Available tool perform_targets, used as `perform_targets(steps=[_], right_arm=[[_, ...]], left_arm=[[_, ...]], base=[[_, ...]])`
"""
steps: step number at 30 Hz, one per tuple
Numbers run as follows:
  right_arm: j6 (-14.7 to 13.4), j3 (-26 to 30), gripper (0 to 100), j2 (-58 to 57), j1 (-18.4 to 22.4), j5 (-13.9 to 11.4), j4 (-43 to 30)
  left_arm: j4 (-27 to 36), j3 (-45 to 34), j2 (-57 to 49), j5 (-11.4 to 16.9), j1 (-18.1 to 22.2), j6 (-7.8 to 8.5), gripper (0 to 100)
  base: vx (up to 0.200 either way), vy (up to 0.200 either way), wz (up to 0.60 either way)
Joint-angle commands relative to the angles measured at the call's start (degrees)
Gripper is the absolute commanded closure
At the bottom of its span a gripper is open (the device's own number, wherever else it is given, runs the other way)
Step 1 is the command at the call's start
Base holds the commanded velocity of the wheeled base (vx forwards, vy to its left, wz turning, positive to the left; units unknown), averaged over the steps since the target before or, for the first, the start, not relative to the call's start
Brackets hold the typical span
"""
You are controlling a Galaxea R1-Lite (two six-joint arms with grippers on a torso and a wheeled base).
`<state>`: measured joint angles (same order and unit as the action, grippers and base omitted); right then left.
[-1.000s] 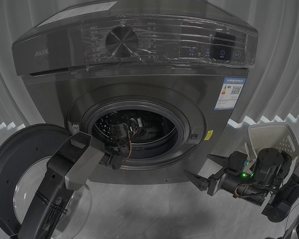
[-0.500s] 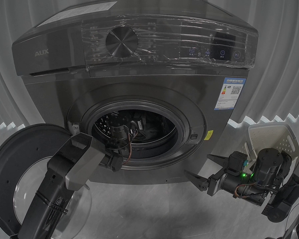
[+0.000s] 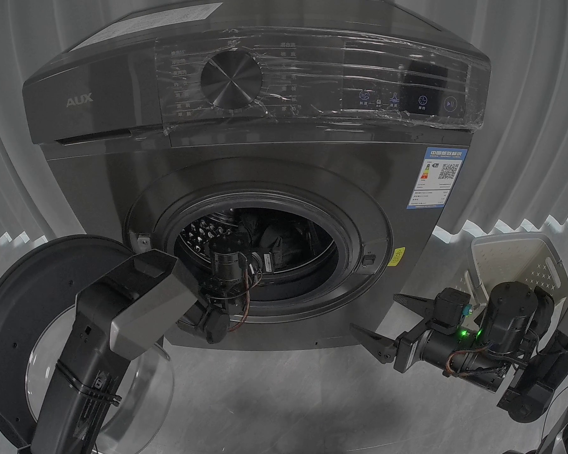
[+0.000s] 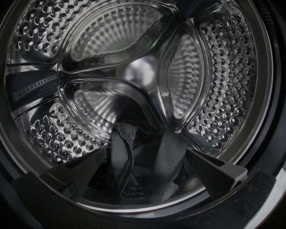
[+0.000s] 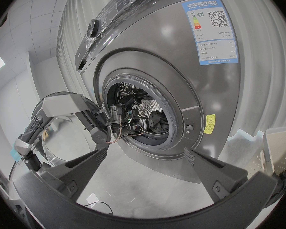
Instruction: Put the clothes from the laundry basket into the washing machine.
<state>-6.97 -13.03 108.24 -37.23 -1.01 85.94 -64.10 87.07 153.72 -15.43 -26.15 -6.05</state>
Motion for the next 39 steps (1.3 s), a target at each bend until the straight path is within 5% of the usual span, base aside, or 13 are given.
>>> perform_targets(steps=[1, 7, 23, 39], right_arm=[[0.0, 0.1, 0, 0.0, 0.1, 0.0, 0.0], [-0.1, 0.4, 0, 0.0, 0.1, 0.0, 0.0], [-0.1, 0.4, 0, -0.7, 0.1, 0.0, 0.0], [-0.1, 0.9, 0, -1.9, 0.8, 0.0, 0.0]], left_arm=[[-0.8, -10.6, -8.7, 0.1, -1.3, -0.02, 0], [-5.0, -21.9, -13.2, 0.1, -4.4, -0.11, 0], [-8.2, -26.7, -15.3, 0.1, -7.1, -0.19, 0], [-16.8, -41.6, -22.3, 0.0, -13.3, -2.04, 0]], base=[[0.0, 0.0, 0.0], [0.0, 0.0, 0.0], [0.0, 0.0, 0.0], [0.0, 0.0, 0.0]])
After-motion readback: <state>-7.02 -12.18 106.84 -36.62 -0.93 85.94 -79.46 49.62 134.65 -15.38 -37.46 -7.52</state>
